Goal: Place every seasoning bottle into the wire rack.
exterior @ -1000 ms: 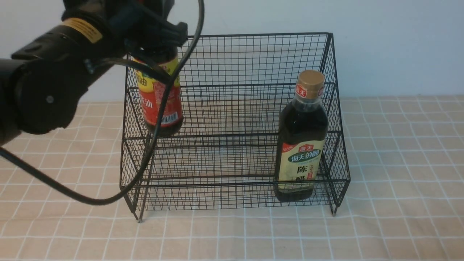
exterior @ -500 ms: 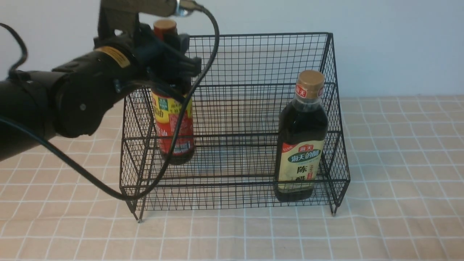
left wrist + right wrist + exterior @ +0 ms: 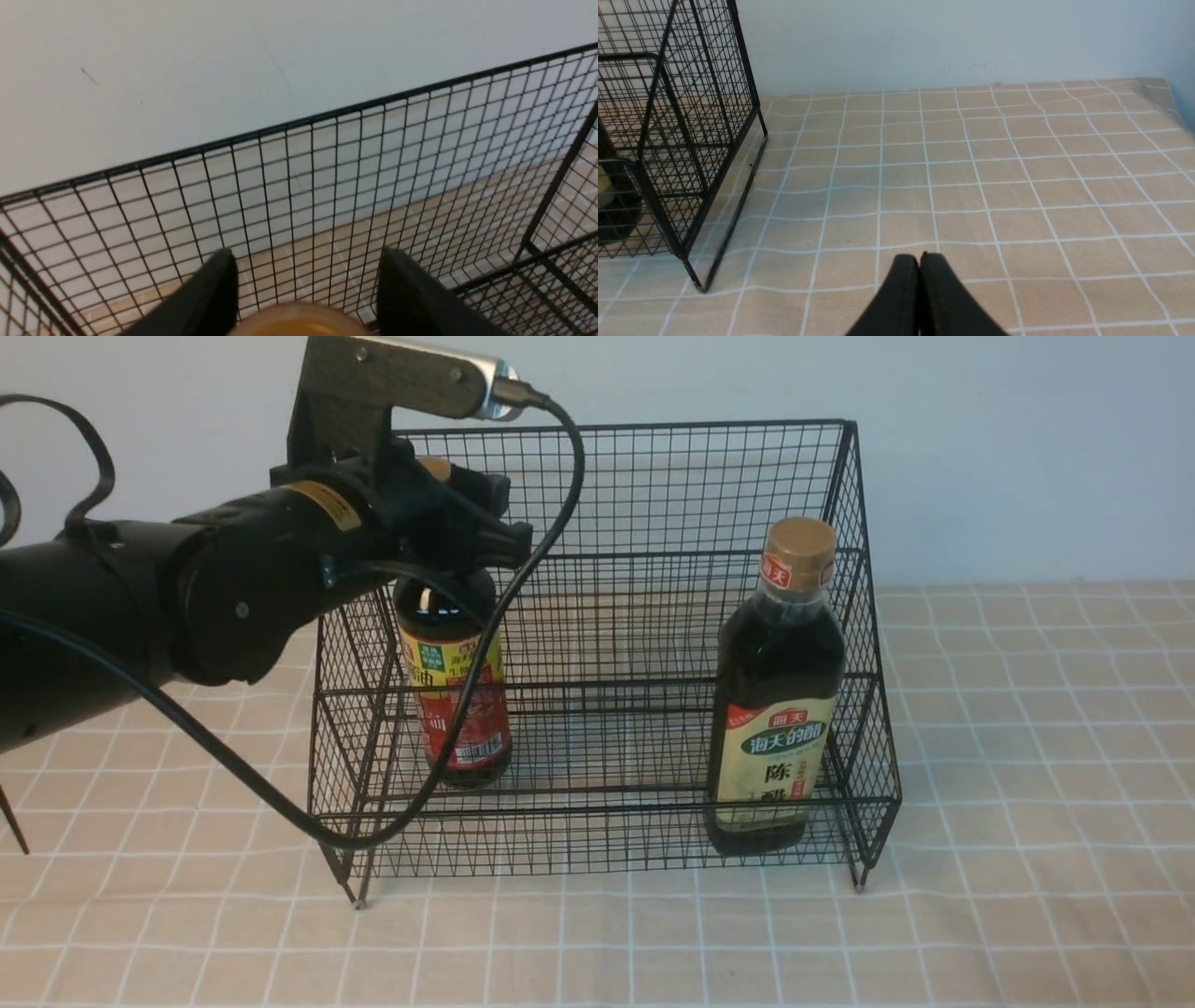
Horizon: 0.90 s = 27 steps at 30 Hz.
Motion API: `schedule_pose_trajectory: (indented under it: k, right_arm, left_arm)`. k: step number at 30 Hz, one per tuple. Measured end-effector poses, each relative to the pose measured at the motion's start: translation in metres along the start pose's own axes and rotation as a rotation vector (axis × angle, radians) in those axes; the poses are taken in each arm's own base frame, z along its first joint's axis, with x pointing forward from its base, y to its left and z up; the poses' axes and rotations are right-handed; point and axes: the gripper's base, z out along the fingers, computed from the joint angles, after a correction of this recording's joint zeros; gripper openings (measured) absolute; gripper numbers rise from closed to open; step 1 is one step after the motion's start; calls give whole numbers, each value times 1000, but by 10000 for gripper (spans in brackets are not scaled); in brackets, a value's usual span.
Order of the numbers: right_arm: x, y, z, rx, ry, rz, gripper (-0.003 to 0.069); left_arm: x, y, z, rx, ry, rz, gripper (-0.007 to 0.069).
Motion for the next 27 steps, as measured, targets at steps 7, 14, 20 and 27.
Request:
schedule_pose_trajectory:
  k: [7, 14, 20, 27]
  right_arm:
    - [0, 0, 0, 0, 0, 0, -14]
    - [0, 0, 0, 0, 0, 0, -14]
    - [0, 0, 0, 0, 0, 0, -14]
    - [0, 0, 0, 0, 0, 0, -14]
  left_arm:
    - [-22, 0, -29, 9, -42, 0, 446]
    - [-47, -3, -92, 41, -27, 4, 319]
    - [-43, -6, -155, 92, 160, 24, 40]
    - [-14, -6, -217, 92, 125, -88, -7]
